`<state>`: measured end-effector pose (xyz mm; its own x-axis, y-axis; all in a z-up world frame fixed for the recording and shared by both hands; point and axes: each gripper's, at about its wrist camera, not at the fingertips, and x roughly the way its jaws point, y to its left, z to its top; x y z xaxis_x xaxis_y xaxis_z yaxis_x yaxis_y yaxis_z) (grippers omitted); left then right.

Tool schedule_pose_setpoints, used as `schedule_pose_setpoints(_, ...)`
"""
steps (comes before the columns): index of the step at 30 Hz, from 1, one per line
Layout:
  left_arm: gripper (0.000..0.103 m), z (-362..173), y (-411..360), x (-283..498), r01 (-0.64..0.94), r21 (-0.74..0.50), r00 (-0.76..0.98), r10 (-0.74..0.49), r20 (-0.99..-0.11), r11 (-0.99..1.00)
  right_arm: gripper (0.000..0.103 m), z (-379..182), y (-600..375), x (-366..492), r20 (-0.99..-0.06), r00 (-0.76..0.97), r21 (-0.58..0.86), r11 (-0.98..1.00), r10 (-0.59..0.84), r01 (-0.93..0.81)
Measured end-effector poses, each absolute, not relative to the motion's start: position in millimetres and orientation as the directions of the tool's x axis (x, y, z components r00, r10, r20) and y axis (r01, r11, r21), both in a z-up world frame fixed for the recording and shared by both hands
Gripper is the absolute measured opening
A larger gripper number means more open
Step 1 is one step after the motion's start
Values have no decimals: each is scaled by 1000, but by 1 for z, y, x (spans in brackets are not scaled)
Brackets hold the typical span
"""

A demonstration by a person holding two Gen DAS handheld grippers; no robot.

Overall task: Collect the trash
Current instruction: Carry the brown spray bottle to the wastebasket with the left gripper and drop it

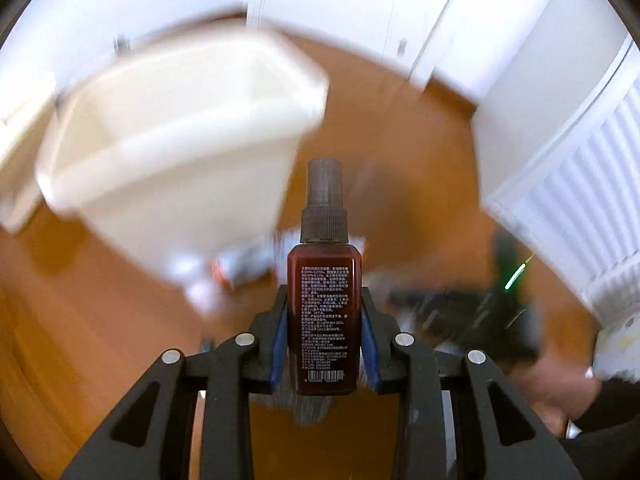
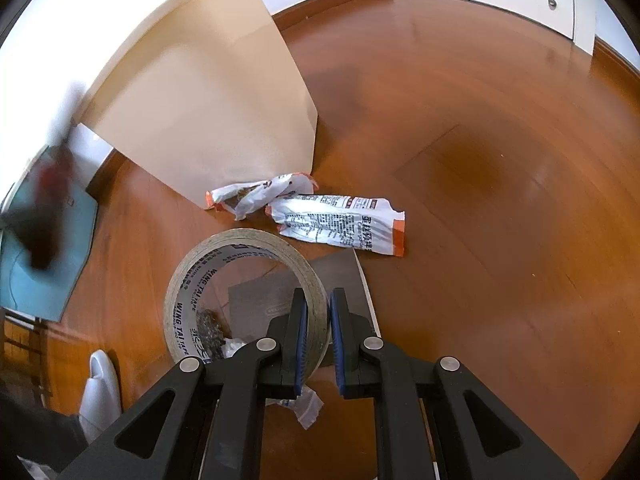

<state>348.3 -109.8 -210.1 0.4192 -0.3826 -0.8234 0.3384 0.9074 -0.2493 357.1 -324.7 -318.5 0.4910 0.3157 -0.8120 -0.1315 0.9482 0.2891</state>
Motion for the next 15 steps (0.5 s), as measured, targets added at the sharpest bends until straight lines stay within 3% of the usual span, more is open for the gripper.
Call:
schedule_pose_setpoints(4,30,-150,-93,400,301,-209,577,-352,-737,930,11,-316,-324,358,-802,501,304,944,325,-125)
schedule_pose_setpoints(7,30,-142,-76,445,234,-174,612,-284,-738,956,11,-314,-325,357,-796,506,315,941,332,-122)
schedule_pose_setpoints(15,30,-235,-57,506,35,-176,462,-173,-870,984,11,-316,-333,358,-797,500,339,936,339,-94)
